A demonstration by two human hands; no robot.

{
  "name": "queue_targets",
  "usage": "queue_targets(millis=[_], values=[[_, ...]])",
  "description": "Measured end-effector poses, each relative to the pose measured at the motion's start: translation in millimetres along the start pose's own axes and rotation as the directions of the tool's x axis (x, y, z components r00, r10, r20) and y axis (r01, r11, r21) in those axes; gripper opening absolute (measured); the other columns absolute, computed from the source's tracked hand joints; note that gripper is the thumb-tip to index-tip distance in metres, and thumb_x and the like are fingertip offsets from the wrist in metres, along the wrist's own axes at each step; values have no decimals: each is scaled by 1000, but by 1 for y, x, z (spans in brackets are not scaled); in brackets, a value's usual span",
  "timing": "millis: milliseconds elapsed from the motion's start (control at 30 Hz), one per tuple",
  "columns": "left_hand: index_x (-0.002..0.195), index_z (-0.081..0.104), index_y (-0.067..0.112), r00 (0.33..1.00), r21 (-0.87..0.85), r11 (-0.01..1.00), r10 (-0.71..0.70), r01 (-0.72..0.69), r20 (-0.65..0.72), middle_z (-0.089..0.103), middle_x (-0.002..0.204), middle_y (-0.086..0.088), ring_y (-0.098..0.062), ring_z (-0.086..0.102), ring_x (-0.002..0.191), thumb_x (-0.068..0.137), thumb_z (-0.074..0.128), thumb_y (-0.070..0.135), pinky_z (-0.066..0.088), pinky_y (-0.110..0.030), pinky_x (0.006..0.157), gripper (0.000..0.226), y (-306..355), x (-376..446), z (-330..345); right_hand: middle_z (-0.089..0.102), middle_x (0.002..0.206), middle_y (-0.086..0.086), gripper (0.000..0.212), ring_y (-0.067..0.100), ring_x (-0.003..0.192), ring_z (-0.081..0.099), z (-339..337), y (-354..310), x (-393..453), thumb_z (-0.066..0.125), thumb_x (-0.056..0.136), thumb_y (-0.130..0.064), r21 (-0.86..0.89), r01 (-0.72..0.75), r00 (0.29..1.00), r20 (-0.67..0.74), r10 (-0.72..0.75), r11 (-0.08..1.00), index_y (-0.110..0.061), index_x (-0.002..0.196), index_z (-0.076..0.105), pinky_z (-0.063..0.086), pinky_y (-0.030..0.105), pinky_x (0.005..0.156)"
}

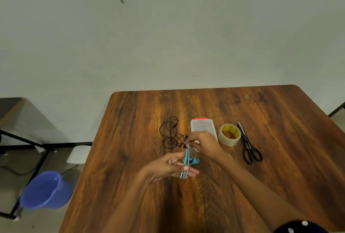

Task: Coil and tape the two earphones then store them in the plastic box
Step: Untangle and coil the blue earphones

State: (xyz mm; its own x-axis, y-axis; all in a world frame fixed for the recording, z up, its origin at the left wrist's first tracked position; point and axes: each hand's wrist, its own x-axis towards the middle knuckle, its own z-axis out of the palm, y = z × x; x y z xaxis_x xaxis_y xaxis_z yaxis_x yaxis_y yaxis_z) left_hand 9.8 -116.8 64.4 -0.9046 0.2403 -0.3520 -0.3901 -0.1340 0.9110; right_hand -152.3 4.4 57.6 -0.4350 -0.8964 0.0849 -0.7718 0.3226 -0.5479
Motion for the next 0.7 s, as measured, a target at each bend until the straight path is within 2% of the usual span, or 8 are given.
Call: queue_targets(millis=[33,100,200,300,467,567,633,700], values=[[141,38,20,1000,-47,999,-11,11,14,60,128,-18,-28,57,120,94,55,12,48,-33,98,50,-1,0,1,73,97,-5,18,10,90,66,3,2,-1,65,85,-10,72,-32,999,6,32,997,-19,95,75,47,17,73],[140,39,22,999,-113,993,-24,28,35,60,127,-19,-27,57,121,94,55,12,49,-29,95,49,-3,-1,1,74,93,-5,16,8,88,67,11,7,-4,66,84,-8,205,-81,997,4,82,975,-18,92,76,54,26,78],[140,37,21,997,-149,987,-45,54,61,59,127,-19,-26,57,120,93,56,13,50,-28,94,52,-7,-1,2,74,89,-9,15,4,87,67,17,11,-7,68,82,-9,332,-134,989,-20,149,934,-20,87,77,56,33,81],[146,28,19,997,-150,987,-49,58,63,59,128,-20,-28,56,122,93,57,13,50,-28,93,61,-8,0,4,74,89,-8,15,5,87,67,16,12,-8,68,83,-8,331,-151,987,-1,160,932,-19,87,77,56,31,81],[140,34,30,999,-168,985,31,-27,20,59,130,-16,-27,55,123,90,60,16,50,-30,97,58,-1,3,4,72,88,6,14,18,86,67,26,8,-16,59,85,4,451,-211,977,58,207,867,-3,88,71,54,25,77],[132,37,34,993,-194,976,84,-100,-88,62,127,-14,-27,57,121,89,61,15,51,-29,93,53,6,7,1,68,97,25,14,28,88,66,40,3,-25,55,88,5,553,-275,961,132,243,787,10,97,65,54,32,75],[135,30,31,977,-219,966,94,-136,-191,63,124,-14,-26,58,119,88,61,14,53,-29,90,59,10,9,-4,70,101,16,20,23,95,67,49,-3,-30,60,87,3,551,-293,956,140,260,781,2,106,66,55,28,77],[145,16,25,958,-215,965,91,-152,-271,65,121,-14,-26,60,117,87,59,11,55,-33,87,73,12,12,-10,72,102,9,23,20,97,68,55,-9,-33,63,88,-4,535,-285,958,126,259,795,-4,110,65,56,30,84]])
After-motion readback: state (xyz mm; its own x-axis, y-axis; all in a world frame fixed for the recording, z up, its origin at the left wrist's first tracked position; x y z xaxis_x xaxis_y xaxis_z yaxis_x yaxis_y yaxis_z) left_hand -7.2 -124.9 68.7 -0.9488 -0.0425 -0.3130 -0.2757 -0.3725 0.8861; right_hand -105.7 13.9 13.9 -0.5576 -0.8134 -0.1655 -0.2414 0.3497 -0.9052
